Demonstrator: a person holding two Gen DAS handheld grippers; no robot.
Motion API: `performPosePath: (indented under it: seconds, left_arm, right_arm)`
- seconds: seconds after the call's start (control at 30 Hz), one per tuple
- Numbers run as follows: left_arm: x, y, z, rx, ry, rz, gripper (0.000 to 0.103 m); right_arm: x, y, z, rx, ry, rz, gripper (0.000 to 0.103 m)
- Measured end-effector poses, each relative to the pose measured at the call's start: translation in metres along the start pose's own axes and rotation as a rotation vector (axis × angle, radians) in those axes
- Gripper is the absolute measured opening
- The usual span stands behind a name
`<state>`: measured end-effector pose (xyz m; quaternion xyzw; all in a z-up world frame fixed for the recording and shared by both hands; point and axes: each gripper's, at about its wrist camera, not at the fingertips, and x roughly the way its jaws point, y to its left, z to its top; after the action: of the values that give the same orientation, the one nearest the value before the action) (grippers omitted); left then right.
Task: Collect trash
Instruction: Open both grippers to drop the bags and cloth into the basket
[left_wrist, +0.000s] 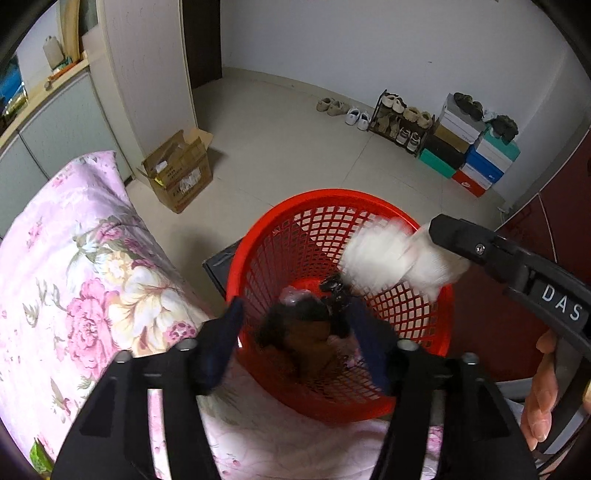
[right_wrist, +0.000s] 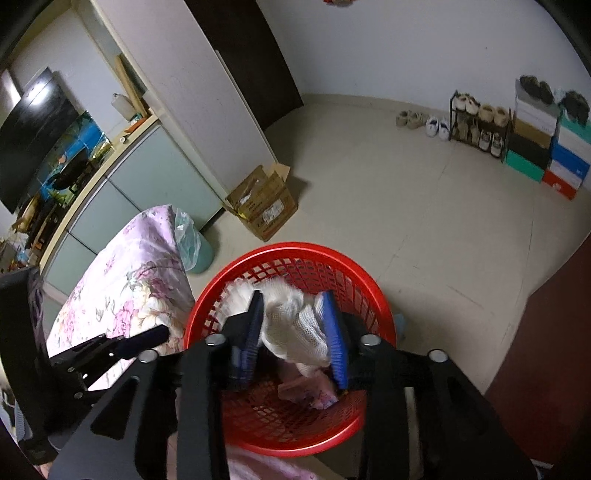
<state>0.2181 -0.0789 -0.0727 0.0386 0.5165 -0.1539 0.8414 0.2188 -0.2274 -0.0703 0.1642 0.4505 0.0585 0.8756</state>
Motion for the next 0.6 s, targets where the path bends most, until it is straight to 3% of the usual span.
performPosePath:
  seconds: [0.27, 0.6]
  left_arm:
    - [-0.03, 0.007, -0.006, 0.014, -0.056, 0.043, 0.076]
    - [-0.093, 0.026, -0.027, -0.032, -0.183, 0.105, 0.078]
  right_arm:
    - [-0.014, 0.0, -0.002, -0.002, -0.02, 0.0, 0.042]
    - [-0.05, 0.028, -0.015, -0.104, -0.124, -0.002, 0.044]
